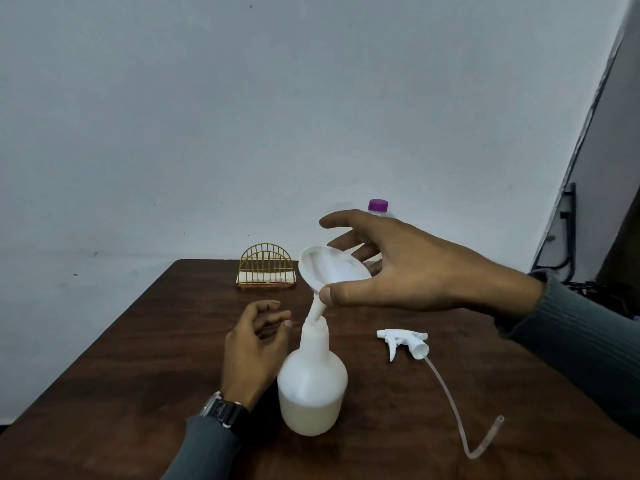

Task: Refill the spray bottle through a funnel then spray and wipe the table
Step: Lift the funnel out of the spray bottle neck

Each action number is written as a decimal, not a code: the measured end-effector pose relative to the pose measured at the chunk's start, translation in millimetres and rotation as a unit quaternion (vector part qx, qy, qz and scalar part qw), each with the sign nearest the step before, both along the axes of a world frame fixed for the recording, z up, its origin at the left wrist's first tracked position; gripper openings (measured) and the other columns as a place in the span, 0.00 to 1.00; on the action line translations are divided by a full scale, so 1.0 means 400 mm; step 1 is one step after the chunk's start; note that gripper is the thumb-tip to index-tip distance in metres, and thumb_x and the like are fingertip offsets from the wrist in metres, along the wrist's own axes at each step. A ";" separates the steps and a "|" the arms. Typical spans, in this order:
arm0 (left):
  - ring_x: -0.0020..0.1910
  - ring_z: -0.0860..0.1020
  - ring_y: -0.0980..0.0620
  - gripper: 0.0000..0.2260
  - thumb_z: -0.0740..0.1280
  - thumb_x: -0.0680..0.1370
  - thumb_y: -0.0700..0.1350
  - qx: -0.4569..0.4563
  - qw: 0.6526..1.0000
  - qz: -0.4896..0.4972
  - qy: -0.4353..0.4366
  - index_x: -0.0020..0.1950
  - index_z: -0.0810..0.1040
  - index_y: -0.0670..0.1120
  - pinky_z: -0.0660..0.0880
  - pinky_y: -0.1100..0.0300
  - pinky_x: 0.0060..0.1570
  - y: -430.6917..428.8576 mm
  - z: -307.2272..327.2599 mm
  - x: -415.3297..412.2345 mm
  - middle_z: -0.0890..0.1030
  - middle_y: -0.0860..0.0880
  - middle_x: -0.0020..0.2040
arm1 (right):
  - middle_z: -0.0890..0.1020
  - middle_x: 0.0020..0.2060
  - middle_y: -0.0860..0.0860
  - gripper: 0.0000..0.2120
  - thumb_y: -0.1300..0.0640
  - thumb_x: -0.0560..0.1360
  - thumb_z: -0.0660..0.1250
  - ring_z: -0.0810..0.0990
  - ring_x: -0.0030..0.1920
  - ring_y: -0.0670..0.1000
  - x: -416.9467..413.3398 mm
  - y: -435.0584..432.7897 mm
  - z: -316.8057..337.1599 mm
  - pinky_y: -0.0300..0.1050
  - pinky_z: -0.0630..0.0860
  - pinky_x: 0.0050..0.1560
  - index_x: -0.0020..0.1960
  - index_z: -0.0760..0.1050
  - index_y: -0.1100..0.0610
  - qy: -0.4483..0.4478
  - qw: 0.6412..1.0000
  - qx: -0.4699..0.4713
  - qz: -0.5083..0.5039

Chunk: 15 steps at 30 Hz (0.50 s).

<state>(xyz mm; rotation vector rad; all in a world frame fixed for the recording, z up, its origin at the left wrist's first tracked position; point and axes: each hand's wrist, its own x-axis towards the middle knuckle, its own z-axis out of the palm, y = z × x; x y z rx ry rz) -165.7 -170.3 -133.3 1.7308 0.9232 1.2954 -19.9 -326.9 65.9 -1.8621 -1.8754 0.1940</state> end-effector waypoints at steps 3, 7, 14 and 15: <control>0.49 0.84 0.66 0.14 0.76 0.76 0.39 -0.003 1.000 -0.002 -0.001 0.57 0.78 0.53 0.78 0.73 0.47 -0.002 0.001 -0.002 0.87 0.58 0.48 | 0.79 0.60 0.34 0.42 0.33 0.65 0.76 0.81 0.57 0.37 0.006 -0.009 -0.017 0.47 0.80 0.62 0.75 0.62 0.33 0.028 0.999 0.020 0.000; 0.49 0.83 0.67 0.14 0.75 0.76 0.39 -0.005 1.000 -0.005 0.000 0.56 0.78 0.54 0.78 0.72 0.49 -0.002 0.002 -0.003 0.87 0.58 0.48 | 0.78 0.60 0.32 0.40 0.34 0.67 0.75 0.79 0.58 0.34 0.008 -0.034 -0.042 0.44 0.79 0.61 0.74 0.62 0.32 -0.001 1.000 0.010 -0.003; 0.50 0.83 0.67 0.14 0.75 0.76 0.38 -0.007 1.000 -0.009 -0.011 0.57 0.78 0.52 0.77 0.75 0.47 -0.002 0.001 -0.002 0.87 0.59 0.48 | 0.77 0.60 0.32 0.38 0.32 0.65 0.72 0.78 0.59 0.33 0.018 -0.041 -0.045 0.45 0.79 0.63 0.72 0.64 0.31 -0.002 1.000 0.017 -0.004; 0.50 0.83 0.67 0.14 0.75 0.76 0.38 -0.007 1.000 -0.008 -0.013 0.57 0.78 0.53 0.77 0.75 0.47 -0.001 0.002 -0.003 0.87 0.59 0.48 | 0.77 0.60 0.31 0.38 0.32 0.65 0.72 0.78 0.59 0.33 0.019 -0.041 -0.048 0.45 0.79 0.63 0.73 0.64 0.31 -0.003 1.000 0.014 -0.006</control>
